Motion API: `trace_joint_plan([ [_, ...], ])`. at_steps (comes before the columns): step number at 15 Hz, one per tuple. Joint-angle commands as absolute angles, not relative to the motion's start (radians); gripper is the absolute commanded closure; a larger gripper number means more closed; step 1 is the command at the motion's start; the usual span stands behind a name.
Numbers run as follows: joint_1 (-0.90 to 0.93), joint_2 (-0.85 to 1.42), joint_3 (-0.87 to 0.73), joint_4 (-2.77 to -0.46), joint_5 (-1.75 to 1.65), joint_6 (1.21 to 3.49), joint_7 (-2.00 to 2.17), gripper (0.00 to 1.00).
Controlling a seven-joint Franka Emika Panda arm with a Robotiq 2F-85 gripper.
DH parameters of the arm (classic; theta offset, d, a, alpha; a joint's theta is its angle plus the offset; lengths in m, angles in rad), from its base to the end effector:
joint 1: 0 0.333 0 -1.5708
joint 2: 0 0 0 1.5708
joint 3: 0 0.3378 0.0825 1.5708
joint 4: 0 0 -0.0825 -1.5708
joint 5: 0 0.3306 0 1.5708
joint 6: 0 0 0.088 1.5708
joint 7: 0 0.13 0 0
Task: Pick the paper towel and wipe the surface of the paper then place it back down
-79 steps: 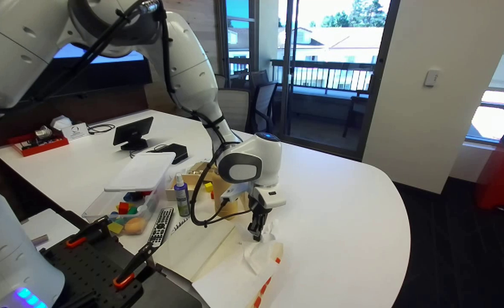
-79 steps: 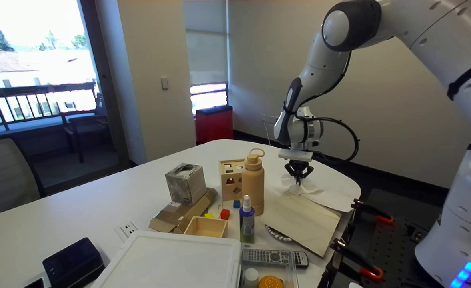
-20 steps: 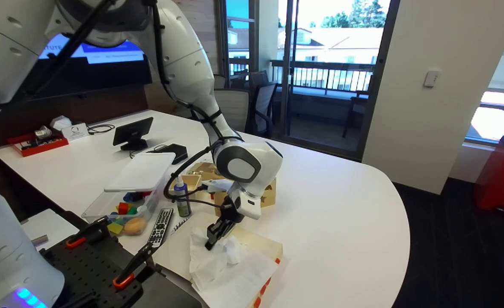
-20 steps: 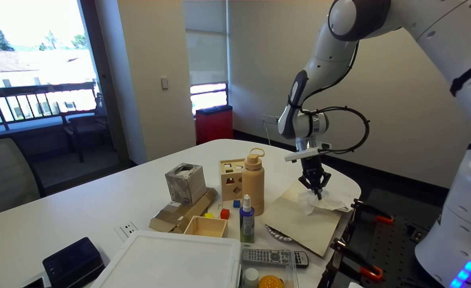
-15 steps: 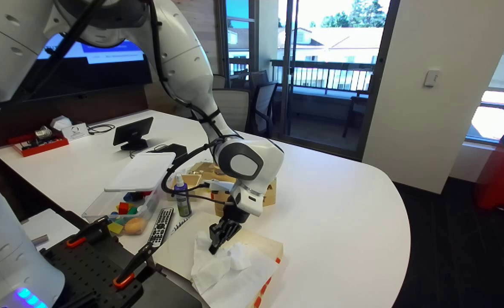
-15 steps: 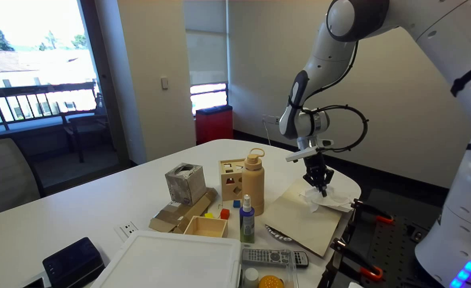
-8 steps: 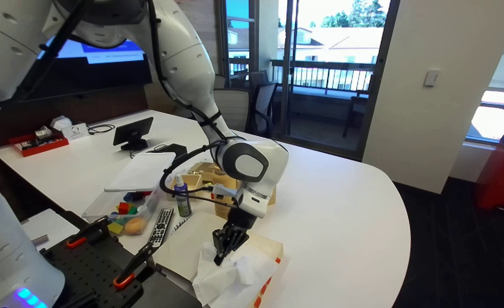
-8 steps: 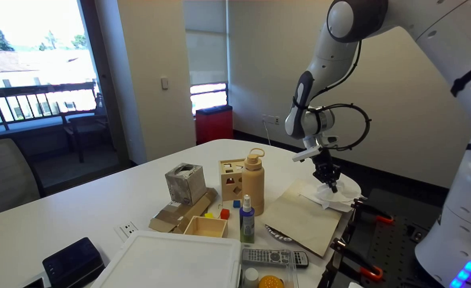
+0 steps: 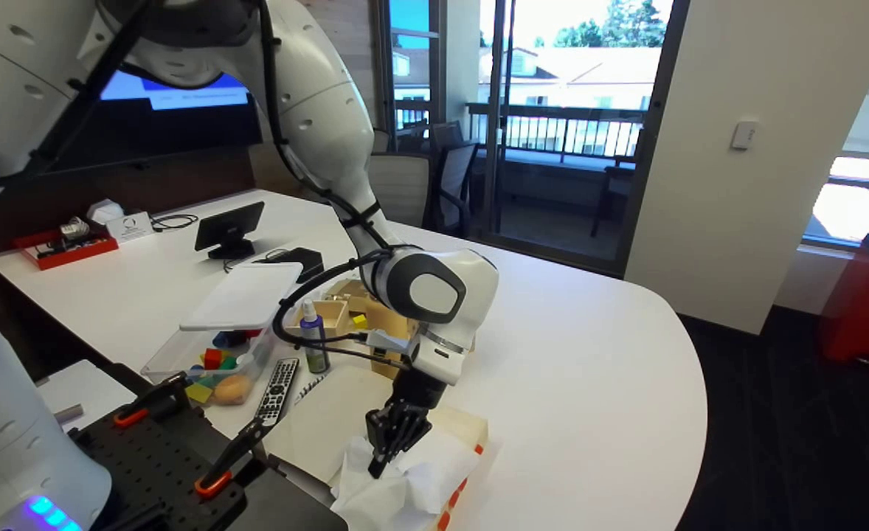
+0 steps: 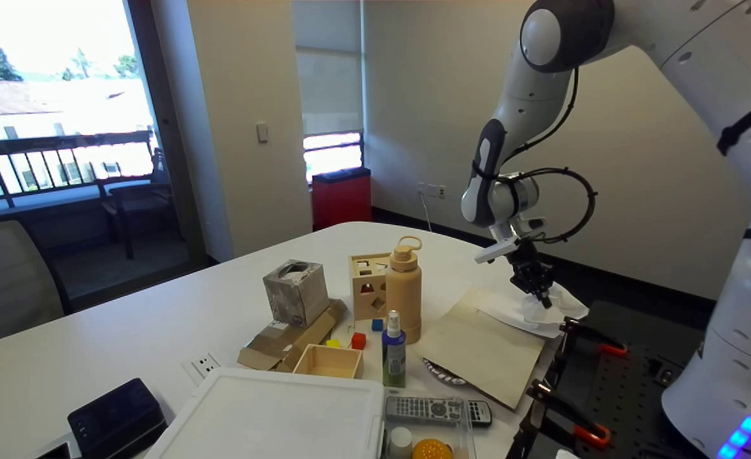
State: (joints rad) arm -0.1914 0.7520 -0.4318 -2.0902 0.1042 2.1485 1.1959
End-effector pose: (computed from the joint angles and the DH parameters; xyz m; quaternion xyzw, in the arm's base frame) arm 0.3733 -0.2822 0.1056 0.5522 -0.7677 -0.2552 0.2014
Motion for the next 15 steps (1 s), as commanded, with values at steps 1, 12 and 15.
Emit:
trace_joint_plan([
  [1,-0.233,0.765,-0.376,-2.078,0.123,2.129,1.135,1.0],
  [12,-0.237,0.766,-0.282,-2.069,0.246,2.248,0.855,1.0],
  [15,-0.189,0.765,-0.328,-2.078,0.209,2.274,0.91,1.0],
])
